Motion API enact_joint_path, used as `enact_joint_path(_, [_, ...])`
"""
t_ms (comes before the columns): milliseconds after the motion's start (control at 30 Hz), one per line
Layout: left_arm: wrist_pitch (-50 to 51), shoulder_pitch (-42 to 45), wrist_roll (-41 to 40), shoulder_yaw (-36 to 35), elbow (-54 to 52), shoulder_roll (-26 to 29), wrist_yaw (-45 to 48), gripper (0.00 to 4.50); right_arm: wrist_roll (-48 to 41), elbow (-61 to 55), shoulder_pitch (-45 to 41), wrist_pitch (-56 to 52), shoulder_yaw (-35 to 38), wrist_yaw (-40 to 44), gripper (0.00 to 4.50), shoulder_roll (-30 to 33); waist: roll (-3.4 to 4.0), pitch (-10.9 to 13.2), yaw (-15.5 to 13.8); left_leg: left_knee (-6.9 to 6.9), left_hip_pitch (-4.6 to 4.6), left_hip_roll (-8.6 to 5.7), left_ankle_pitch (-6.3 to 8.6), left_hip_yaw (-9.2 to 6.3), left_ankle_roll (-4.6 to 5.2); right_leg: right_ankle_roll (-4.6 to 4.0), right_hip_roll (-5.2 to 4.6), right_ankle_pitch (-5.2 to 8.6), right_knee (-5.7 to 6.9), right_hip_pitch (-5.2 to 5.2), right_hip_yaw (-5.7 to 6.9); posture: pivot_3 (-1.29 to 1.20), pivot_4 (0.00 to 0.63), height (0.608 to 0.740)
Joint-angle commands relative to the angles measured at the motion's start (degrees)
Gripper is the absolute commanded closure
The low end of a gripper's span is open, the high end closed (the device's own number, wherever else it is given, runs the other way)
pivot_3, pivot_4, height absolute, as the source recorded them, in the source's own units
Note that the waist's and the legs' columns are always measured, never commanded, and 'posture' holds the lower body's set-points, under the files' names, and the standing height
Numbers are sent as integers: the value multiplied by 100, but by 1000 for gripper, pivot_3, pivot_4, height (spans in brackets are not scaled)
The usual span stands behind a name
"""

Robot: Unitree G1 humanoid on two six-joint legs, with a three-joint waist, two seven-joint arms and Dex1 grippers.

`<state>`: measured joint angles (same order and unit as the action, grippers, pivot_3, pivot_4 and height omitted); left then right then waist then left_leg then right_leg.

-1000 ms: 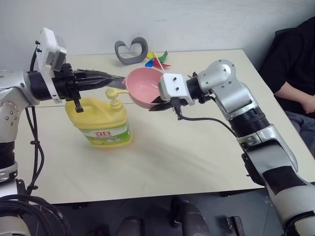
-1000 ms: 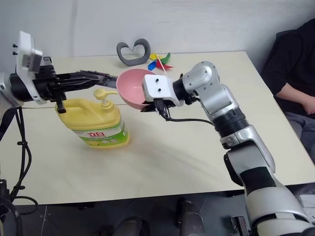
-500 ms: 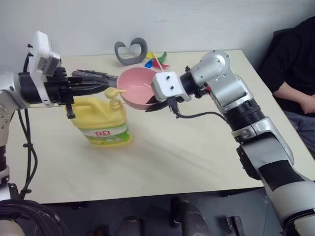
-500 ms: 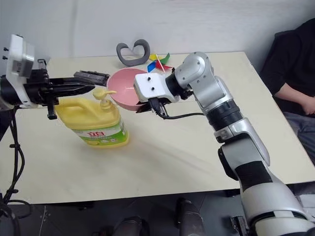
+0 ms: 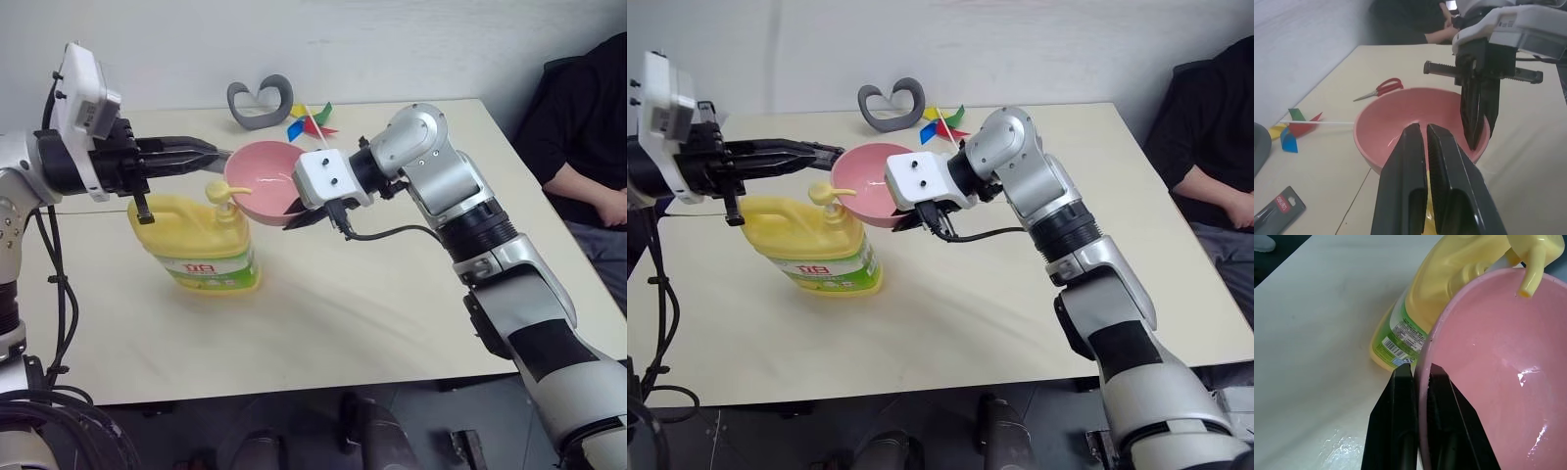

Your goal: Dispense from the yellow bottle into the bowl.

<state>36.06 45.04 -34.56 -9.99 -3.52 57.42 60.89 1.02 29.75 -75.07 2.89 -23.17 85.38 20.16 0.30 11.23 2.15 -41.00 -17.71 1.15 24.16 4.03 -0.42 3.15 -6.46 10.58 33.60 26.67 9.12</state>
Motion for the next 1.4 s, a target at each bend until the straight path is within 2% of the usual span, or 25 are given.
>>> enact_joint_path(33, [-134, -8, 83, -62, -8, 89, 124, 4254, -14, -33, -221, 158, 89, 84, 4500, 52, 0, 0, -1, 0, 0, 0, 0, -1, 0, 0, 0, 0, 0, 0, 0, 0, 150, 740])
enact_joint_path(400, [-276, -110, 253, -153, -44, 136, 264, 4254, -93, 12, -203, 373, 17, 693, 4500, 354, 0, 0, -35, -1, -2, 0, 0, -3, 0, 0, -1, 0, -1, 0, 2, 0, 150, 740])
enact_joint_path(867, [-405, -460, 489, -11, -233, 245, 434, 4254, -260, -115, -150, 423, -272, 712, 4500, 486, 0, 0, -35, -1, -5, 0, 0, -8, 0, 0, -2, 0, -4, 0, 6, 0, 150, 740])
enact_joint_path(1167, [-505, -233, 588, 168, -220, -12, 296, 4254, -315, -105, -164, 465, -341, 712, 4500, 527, 0, 0, -50, -9, -17, 0, 0, -15, 1, 0, -5, 0, -3, 0, 13, 0, 150, 740])
enact_joint_path(1400, [-572, -229, 669, 239, -173, 1, 326, 4254, -327, -95, -189, 473, -360, 712, 4500, 542, 0, 0, -47, -11, -28, 0, 0, -19, 0, 0, -5, 0, -3, 7, 17, 0, 150, 740])
